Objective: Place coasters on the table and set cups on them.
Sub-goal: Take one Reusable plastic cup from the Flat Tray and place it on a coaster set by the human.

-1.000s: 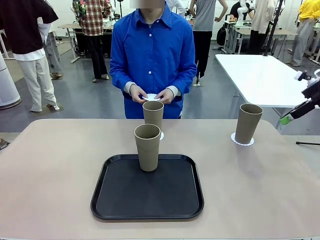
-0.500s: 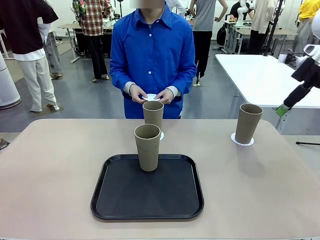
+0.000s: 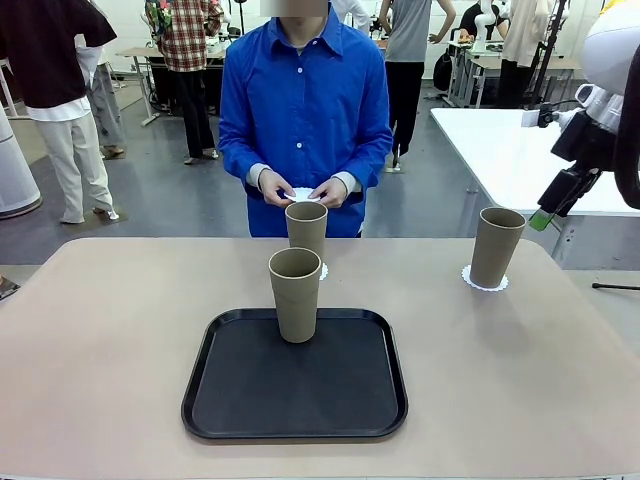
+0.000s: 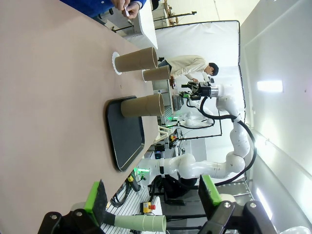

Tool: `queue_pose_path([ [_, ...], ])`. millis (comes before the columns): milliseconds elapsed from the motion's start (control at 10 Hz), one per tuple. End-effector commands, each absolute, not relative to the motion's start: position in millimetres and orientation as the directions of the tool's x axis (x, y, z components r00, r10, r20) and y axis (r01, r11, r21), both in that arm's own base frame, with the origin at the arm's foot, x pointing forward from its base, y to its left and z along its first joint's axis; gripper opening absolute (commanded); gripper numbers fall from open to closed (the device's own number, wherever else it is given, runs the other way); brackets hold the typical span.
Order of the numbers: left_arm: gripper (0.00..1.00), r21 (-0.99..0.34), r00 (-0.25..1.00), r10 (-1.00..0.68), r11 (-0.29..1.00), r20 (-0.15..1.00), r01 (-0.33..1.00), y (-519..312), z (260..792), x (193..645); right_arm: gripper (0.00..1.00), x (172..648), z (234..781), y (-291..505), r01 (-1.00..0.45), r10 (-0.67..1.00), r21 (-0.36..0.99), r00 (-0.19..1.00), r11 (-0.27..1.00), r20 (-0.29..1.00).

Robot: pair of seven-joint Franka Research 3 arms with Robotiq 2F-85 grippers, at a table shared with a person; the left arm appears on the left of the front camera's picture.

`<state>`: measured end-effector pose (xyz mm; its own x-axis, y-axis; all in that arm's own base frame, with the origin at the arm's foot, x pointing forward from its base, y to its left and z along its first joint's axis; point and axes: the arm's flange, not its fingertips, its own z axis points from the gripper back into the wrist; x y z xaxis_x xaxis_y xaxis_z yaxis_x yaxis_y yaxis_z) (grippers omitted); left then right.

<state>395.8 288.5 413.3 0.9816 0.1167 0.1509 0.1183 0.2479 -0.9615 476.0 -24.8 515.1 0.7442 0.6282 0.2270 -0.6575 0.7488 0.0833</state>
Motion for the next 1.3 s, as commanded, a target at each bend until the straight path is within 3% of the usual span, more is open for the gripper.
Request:
queue_pose_path([
  [0,1.0,-0.964,0.98,0.13,0.24,0.151,0.117,289.5,416.1,396.2,1.0,470.6,521.0,-30.9,-0.673,0.639,0.089,0.73,0.735,0.244],
  [1200,1.0,-0.964,0.98,0.13,0.24,0.151,0.117,289.5,416.1,396.2,1.0,473.3,520.9,-30.5,-0.66,0.627,0.082,0.74,0.747,0.243],
])
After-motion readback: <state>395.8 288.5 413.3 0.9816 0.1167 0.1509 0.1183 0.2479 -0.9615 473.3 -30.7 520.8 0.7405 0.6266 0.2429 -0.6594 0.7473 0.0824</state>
